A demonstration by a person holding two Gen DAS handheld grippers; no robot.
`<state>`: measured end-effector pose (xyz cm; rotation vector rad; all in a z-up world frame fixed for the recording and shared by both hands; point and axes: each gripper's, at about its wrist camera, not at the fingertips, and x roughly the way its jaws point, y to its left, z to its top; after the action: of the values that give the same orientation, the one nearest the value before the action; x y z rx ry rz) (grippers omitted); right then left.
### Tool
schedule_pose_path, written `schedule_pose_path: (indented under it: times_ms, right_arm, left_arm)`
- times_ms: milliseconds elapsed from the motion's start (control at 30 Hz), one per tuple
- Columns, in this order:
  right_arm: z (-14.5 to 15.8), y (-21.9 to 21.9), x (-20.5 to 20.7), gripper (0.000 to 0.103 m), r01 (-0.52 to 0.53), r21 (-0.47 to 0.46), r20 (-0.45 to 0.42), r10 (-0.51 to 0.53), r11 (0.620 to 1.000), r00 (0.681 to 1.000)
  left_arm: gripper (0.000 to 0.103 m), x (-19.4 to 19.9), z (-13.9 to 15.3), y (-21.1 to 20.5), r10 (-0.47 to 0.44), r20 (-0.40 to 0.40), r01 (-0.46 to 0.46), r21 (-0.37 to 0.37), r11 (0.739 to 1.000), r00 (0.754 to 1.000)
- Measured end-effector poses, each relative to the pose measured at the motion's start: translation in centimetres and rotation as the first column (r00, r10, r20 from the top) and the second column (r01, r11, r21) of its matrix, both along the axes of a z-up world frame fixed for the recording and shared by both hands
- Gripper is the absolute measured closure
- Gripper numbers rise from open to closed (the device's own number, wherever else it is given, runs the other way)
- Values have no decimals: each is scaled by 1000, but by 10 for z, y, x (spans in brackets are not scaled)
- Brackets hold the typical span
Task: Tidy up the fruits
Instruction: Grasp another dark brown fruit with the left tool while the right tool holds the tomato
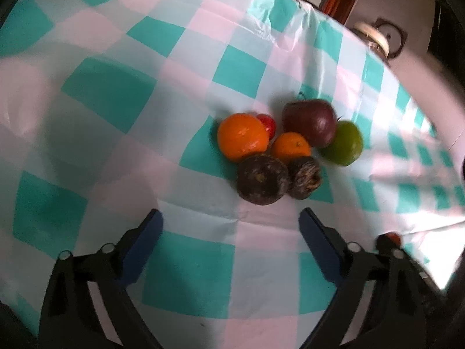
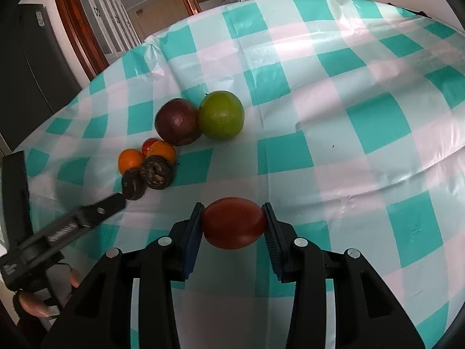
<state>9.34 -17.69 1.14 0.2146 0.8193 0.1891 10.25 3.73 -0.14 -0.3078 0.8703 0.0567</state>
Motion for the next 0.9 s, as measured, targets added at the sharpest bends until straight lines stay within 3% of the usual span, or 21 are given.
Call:
schedule_pose_path:
  times_ms: [133, 333, 433, 500, 600, 900]
  right_arm:
    - [-3, 1, -1, 63, -4, -5, -1, 4, 1000, 1000]
    - [-3, 13, -3, 63, -24, -53, 14, 24, 998, 1000]
    - [-4, 15, -2, 63, -29, -48, 16, 30, 998, 999]
    - [-7, 13, -1, 63, -28, -25, 2, 28, 999, 1000]
    - [-10, 5, 0, 63, -16, 29, -13, 16, 999, 1000]
    - [-17, -10, 4, 63, -9, 151, -34, 14, 989, 999]
  left_arm:
    - [15, 13, -2, -8, -3, -33, 6, 89, 996, 999]
    - [23, 32, -2, -17, -11, -41, 16, 134, 991, 999]
    - [44, 35, -1, -24, -36, -36, 41, 166, 985, 999]
    - [64, 33, 0, -22, -50, -22, 53, 142, 988, 998]
    - [64, 28, 1, -12, -52, -1, 51, 77, 996, 999]
    - [65, 20, 0, 2, -48, 23, 48, 22, 999, 999]
